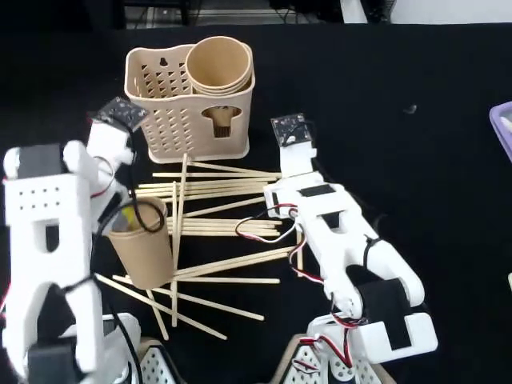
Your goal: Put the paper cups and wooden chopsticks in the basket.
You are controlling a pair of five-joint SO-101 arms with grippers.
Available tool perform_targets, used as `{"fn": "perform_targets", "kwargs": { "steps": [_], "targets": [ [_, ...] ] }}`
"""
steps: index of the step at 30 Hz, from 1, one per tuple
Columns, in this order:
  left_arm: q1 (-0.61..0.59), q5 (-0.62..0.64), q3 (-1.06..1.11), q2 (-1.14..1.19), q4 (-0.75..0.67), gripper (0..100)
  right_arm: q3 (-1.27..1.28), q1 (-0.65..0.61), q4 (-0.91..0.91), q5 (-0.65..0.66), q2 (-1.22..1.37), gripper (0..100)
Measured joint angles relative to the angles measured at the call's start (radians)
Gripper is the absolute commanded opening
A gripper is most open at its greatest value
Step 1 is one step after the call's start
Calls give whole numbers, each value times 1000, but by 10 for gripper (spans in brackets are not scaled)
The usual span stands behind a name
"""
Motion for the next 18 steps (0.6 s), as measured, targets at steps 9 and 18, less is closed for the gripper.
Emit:
{"fn": "perform_targets", "kwargs": {
  "steps": [9, 18],
  "targets": [
    [2, -181, 118, -184, 31, 188, 0, 0, 0, 0, 0, 198],
    [2, -183, 110, -321, 38, 188, 0, 0, 0, 0, 0, 198]
  ]
}}
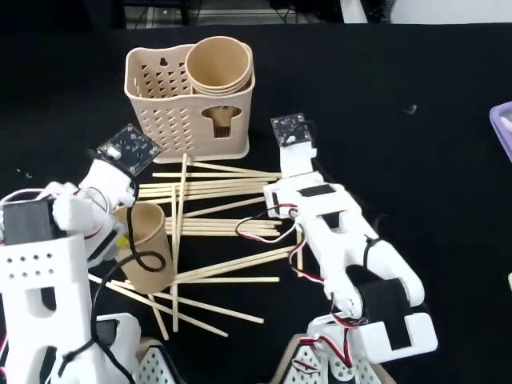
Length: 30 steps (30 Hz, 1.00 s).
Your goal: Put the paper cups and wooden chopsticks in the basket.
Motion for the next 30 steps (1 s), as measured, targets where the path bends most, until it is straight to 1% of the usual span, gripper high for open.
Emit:
{"fn": "perform_targets", "kwargs": {
  "steps": [5, 7, 12, 14, 16, 17, 20, 24, 26, 30],
  "targets": [
    [3, -9, 77, -23, 2, 188, 0, 0, 0, 0, 0, 198],
    [25, -17, 98, -25, 0, 188, 0, 0, 0, 0, 0, 198],
    [69, -28, 101, -26, -15, 184, 0, 0, 0, 0, 0, 198],
    [69, 0, 81, -26, -49, 184, 0, 0, 0, 0, 0, 198],
    [69, 71, 66, -26, -107, 186, 0, 0, 0, 0, 0, 198],
    [69, 127, 66, -26, -147, 188, 0, 0, 0, 0, 0, 198],
    [69, 359, 78, -26, -316, 189, 0, 0, 0, 0, 0, 198],
    [68, 672, 199, -25, -592, 189, 0, 0, 0, 0, 0, 198],
    [69, 764, 259, 3, -698, 189, 0, 0, 0, 0, 0, 198],
    [72, 850, 275, 117, -802, 189, 0, 0, 0, 0, 0, 198]
  ]
}}
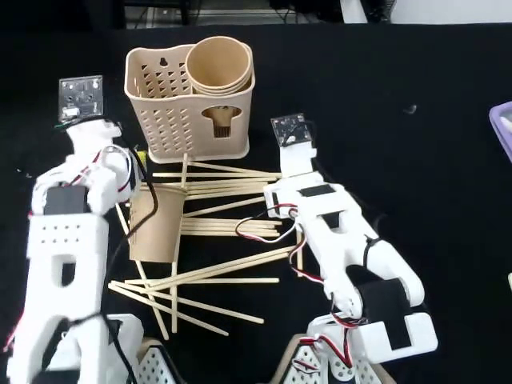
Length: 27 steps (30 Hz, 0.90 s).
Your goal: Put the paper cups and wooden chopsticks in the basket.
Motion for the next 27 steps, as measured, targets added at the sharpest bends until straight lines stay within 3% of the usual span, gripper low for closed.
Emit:
{"fn": "perform_targets", "kwargs": {
  "steps": [5, 16, 27],
  "targets": [
    [-2, 40, -54, 184, 11, 189, 0, 0, 0, 0, 0, 198],
    [-32, 41, -313, 362, 442, 188, 0, 0, 0, 0, 0, 198],
    [-31, -103, -362, 362, 735, 185, 0, 0, 0, 0, 0, 198]
  ]
}}
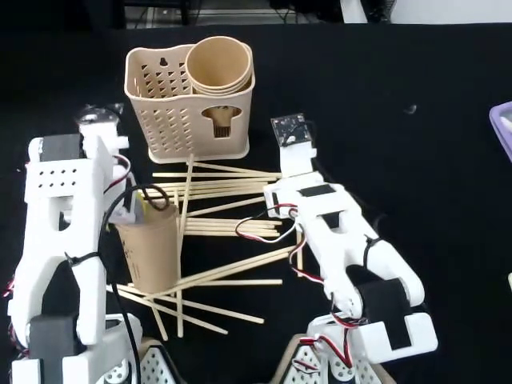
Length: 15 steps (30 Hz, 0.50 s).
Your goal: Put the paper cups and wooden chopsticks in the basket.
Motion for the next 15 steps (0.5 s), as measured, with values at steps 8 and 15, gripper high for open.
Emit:
{"fn": "perform_targets", "kwargs": {
  "steps": [8, 15],
  "targets": [
    [0, -212, -2, 0, 72, 186, 0, 0, 0, 0, 0, 198],
    [-8, -238, -2, 6, 72, 180, 0, 0, 0, 0, 0, 198]
  ]
}}
